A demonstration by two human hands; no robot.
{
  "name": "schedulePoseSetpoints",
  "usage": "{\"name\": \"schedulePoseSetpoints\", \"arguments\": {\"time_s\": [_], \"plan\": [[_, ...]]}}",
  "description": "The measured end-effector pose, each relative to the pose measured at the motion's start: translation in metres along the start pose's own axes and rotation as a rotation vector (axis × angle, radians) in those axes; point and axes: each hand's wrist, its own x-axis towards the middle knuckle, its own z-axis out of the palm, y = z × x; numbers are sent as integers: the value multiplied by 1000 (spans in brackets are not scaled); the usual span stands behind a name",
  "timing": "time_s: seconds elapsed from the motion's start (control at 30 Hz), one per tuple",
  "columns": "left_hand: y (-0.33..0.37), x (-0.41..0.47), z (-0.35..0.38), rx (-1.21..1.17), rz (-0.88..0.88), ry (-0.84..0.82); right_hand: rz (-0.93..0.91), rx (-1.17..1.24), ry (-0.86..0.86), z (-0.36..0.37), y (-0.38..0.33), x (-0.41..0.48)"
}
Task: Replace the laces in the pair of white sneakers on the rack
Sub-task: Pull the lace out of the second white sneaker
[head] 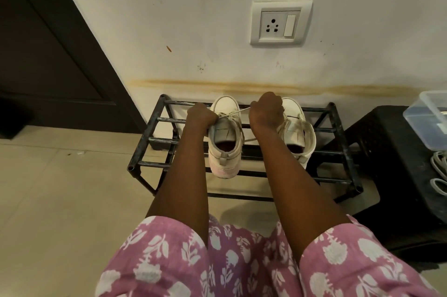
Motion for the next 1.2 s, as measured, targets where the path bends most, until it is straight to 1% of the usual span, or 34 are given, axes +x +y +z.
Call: {"name": "schedulePoseSetpoints", "arguments": {"time_s": [0.13,0.2,0.3,0.4,0.47,0.57,0.63,0.8,0.87,0.97,1.07,1.13,1.2], "plan": [[-2,2,-1,12,0,14,76,51,86,-10,8,9],[-2,2,0,11,9,16,96,77,82,-14,12,15],[1,1,4,103,47,63,81,106,39,-13,15,19],[6,-2,13,195,94,126,67,90,-28,-8,14,16],[11,-5,18,242,127,136,49,29,-68,-4,14,12],[15,-4,22,281,195,129,-49,-32,-178,3,16,7],[16,-5,23,294,207,133,-77,-59,-250,6,17,6],[14,-7,27,315,208,177,-116,-95,-362,5,19,4],[13,-6,28,323,217,204,-151,-62,-392,3,19,4],[14,-6,31,324,225,238,-181,90,-437,-2,17,5],[13,-4,31,278,209,262,-127,340,-618,-11,11,0],[13,-3,31,230,181,265,-152,356,-727,-15,10,-3],[13,-1,31,194,151,267,-220,285,-757,-17,11,-3]]}}
